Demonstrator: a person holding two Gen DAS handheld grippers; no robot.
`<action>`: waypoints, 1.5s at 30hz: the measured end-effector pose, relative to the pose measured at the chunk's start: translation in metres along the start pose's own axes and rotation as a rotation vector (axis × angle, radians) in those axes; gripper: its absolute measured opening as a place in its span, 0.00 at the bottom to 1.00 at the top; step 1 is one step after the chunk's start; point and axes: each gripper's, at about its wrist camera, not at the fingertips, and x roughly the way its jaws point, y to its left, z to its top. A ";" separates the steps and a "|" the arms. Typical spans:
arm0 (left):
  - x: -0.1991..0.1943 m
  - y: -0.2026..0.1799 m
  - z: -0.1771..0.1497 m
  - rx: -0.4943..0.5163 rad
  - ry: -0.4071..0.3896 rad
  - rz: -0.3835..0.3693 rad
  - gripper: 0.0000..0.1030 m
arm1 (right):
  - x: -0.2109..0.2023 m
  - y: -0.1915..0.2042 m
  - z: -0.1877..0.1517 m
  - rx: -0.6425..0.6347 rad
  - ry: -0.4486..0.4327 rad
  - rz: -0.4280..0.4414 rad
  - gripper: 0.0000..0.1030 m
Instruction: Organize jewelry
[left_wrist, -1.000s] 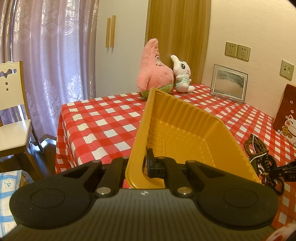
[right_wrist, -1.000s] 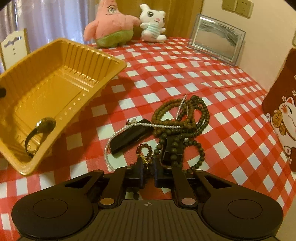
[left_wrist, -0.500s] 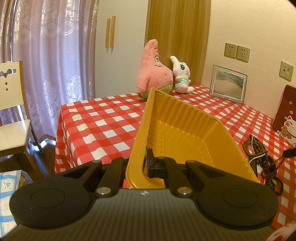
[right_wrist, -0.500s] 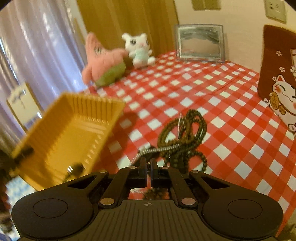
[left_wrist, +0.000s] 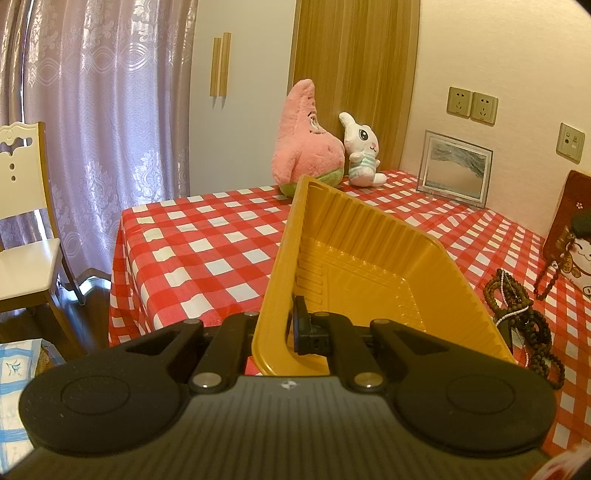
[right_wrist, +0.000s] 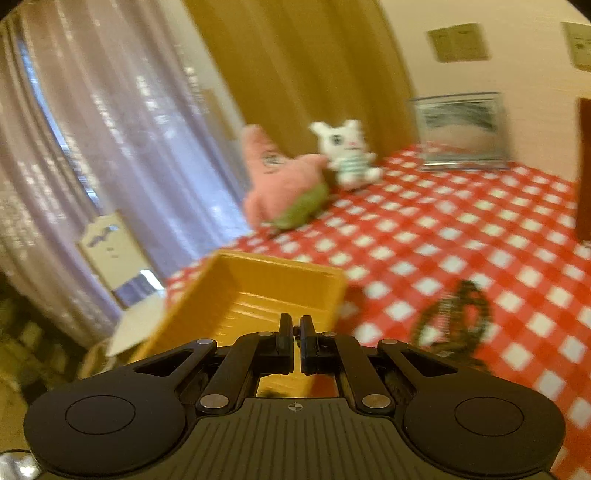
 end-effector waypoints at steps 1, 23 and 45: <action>0.000 0.000 0.000 0.000 0.000 0.000 0.05 | 0.005 0.008 0.000 -0.003 0.007 0.032 0.03; -0.001 -0.002 -0.001 -0.013 0.000 0.001 0.05 | 0.073 0.064 -0.051 -0.121 0.155 0.136 0.32; 0.000 0.000 -0.005 -0.010 0.005 0.004 0.05 | -0.001 -0.061 -0.094 0.094 0.189 -0.326 0.32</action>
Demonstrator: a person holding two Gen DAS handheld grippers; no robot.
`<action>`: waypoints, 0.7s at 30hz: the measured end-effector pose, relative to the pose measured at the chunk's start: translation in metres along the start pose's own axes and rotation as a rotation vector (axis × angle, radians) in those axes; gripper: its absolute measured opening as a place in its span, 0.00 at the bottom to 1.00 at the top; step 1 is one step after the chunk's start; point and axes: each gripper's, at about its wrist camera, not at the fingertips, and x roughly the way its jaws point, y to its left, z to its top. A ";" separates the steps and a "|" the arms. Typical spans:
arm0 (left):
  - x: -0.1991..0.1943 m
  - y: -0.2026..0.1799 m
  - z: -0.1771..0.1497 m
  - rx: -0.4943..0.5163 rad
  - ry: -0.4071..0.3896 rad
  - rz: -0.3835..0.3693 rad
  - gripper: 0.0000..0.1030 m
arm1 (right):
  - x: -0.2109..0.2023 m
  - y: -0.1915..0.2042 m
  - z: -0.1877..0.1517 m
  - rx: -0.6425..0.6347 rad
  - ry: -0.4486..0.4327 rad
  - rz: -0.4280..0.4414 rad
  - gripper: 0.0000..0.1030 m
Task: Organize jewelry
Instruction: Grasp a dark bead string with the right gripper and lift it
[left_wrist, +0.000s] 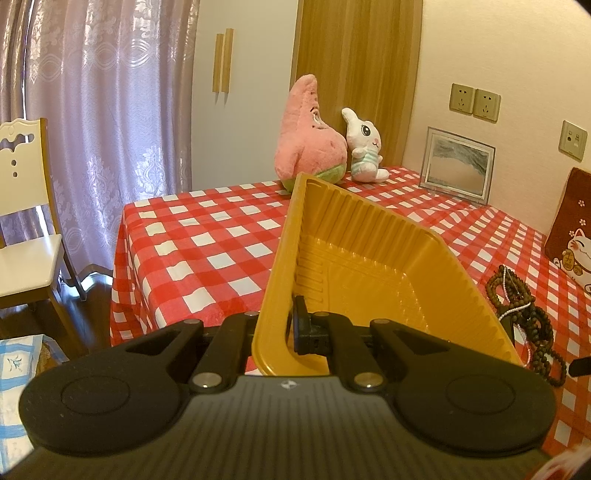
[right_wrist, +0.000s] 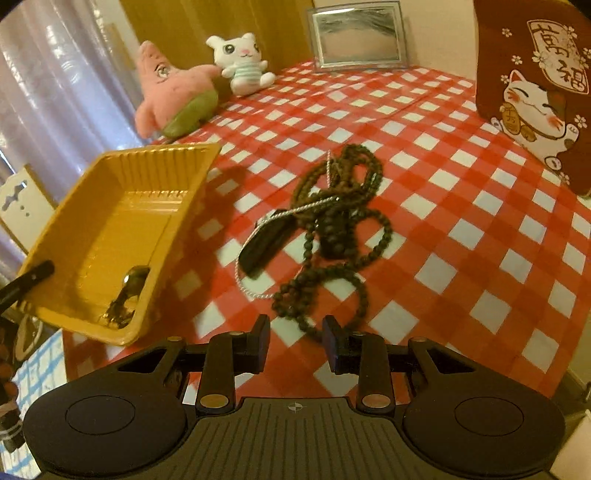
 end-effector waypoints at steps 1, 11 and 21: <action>0.000 0.000 0.000 0.000 0.000 0.000 0.05 | -0.001 0.001 0.000 -0.008 -0.005 -0.002 0.32; 0.000 0.000 0.000 -0.002 0.000 -0.001 0.05 | 0.026 0.022 0.028 -0.080 -0.046 0.017 0.31; 0.002 0.001 0.003 -0.003 0.000 -0.005 0.05 | 0.044 0.015 0.060 -0.104 -0.093 -0.029 0.31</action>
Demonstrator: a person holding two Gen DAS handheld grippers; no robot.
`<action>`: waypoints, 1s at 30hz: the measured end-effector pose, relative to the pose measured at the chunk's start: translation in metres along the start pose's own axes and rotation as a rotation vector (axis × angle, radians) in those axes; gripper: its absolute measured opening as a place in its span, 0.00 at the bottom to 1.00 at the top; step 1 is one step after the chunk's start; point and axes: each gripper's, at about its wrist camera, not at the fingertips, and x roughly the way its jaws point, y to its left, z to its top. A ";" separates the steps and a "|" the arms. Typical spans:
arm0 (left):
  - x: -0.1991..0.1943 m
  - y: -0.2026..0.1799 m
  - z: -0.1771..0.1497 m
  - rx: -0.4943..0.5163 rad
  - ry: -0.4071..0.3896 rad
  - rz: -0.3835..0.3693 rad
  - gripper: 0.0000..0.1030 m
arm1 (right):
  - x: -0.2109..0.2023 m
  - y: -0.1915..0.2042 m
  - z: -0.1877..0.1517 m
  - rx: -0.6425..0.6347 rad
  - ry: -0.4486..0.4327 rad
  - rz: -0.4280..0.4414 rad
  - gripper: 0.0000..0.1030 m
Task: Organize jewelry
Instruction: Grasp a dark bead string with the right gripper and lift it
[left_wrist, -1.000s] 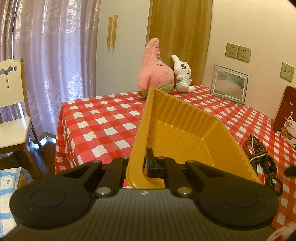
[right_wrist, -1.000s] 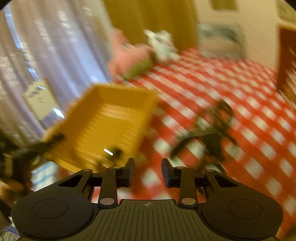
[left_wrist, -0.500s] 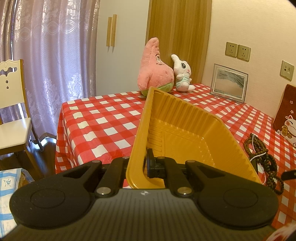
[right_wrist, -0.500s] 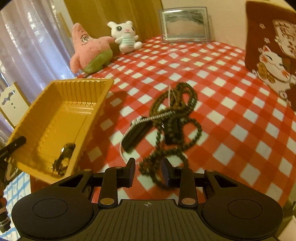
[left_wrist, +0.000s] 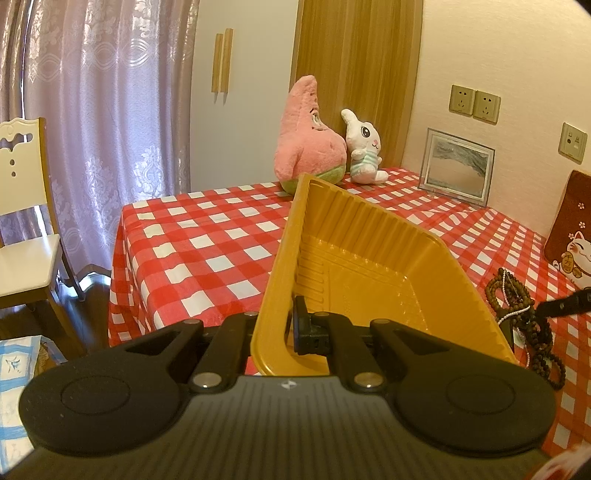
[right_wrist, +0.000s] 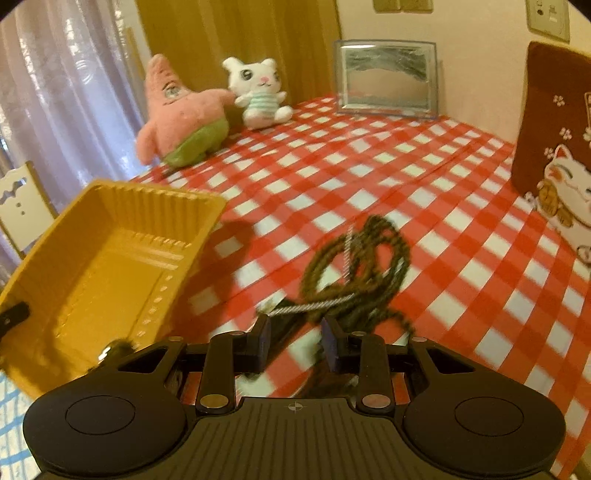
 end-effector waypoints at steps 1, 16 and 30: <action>0.000 0.000 0.000 0.000 0.000 0.000 0.05 | 0.003 -0.005 0.004 0.000 -0.003 -0.010 0.31; 0.003 0.001 0.000 -0.002 0.004 0.005 0.06 | 0.056 -0.082 0.059 0.202 0.030 0.010 0.17; 0.004 0.002 -0.001 -0.005 0.010 0.011 0.07 | 0.080 -0.083 0.063 0.201 0.067 0.069 0.06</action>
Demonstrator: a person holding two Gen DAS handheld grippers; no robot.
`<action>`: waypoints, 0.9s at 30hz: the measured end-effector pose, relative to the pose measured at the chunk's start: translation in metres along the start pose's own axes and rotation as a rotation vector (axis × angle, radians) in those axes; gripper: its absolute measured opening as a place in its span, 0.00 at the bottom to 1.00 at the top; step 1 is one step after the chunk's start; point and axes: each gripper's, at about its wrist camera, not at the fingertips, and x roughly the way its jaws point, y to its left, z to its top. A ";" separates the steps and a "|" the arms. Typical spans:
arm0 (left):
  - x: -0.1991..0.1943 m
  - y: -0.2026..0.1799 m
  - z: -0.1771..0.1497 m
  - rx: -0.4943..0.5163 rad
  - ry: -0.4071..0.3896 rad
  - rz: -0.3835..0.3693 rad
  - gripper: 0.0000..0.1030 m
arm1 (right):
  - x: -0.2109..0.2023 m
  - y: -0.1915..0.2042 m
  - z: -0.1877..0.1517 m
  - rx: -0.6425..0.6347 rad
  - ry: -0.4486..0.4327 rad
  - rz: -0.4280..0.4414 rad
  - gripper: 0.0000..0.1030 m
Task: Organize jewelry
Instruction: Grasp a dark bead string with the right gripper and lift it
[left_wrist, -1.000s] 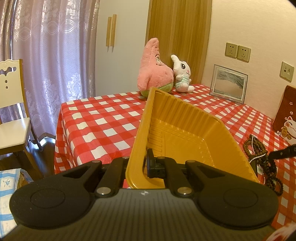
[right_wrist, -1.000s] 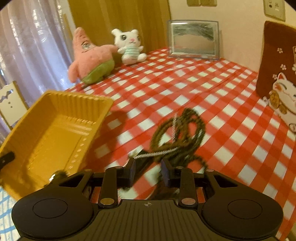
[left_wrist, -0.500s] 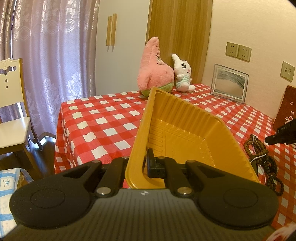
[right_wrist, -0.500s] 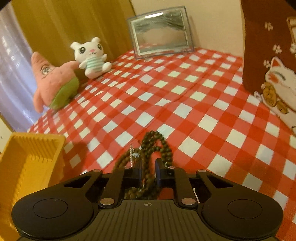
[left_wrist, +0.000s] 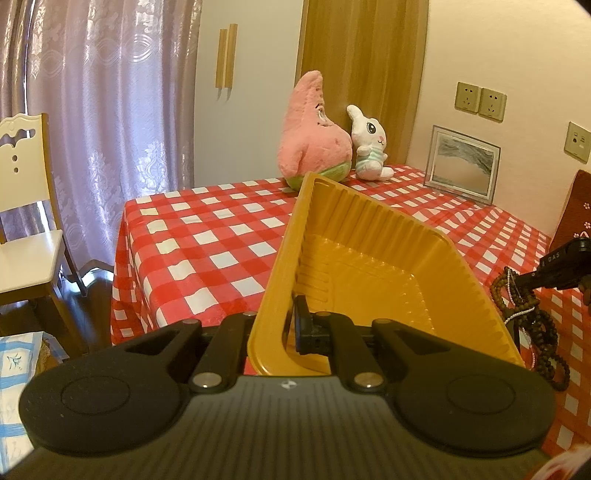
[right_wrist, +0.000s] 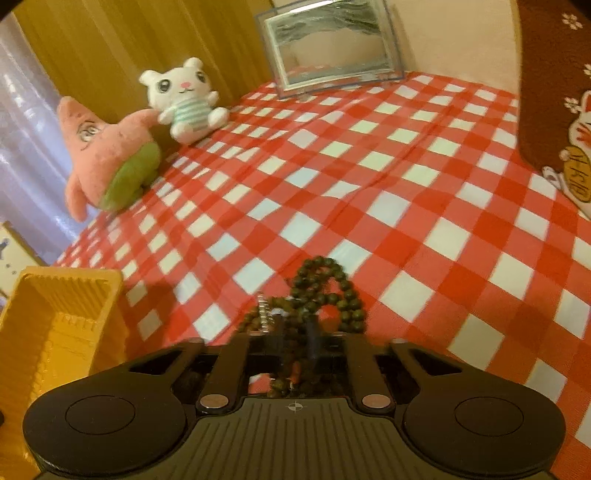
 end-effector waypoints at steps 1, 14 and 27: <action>0.000 0.000 0.000 0.000 0.000 0.000 0.07 | -0.002 0.000 0.000 -0.001 -0.008 -0.006 0.06; 0.000 0.001 0.000 0.001 -0.001 0.000 0.07 | -0.053 0.030 0.036 -0.021 -0.155 0.112 0.06; 0.002 0.003 0.001 0.000 -0.005 0.000 0.07 | -0.137 0.084 0.071 -0.107 -0.314 0.238 0.06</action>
